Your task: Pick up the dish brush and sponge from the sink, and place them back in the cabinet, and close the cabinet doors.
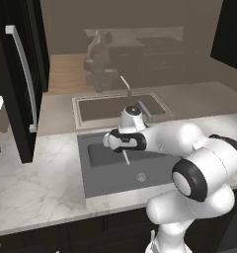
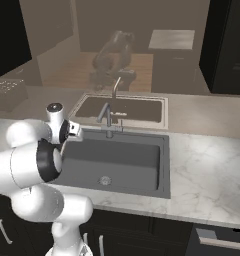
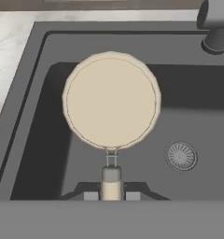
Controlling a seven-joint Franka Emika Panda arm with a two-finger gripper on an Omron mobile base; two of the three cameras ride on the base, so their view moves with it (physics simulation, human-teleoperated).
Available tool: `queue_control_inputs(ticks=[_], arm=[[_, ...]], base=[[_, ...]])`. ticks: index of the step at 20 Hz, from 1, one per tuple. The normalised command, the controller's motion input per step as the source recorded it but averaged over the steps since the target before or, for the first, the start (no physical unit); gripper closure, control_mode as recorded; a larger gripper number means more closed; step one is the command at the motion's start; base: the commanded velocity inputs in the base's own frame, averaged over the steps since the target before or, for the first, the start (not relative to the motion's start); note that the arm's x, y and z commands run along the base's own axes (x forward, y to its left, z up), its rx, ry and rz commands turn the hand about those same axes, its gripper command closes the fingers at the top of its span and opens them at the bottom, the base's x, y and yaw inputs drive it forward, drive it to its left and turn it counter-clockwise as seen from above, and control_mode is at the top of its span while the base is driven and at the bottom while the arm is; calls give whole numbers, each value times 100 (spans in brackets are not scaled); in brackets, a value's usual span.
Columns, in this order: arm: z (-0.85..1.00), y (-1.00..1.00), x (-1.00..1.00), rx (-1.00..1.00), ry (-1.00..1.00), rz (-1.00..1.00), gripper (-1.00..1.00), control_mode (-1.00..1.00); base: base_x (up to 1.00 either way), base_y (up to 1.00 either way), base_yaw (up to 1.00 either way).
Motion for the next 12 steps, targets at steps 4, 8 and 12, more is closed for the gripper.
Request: queue_control_inputs(ticks=[4, 8, 12], arm=[[36, -27, -58, 0, -5, 1, 100, -100], [38, -27, -49, 0, -4, 0, 100, -100], [45, -26, -39, 0, -3, 0, 100, -100]], base=[[0, 0, 0], [0, 0, 0], [0, 0, 0]])
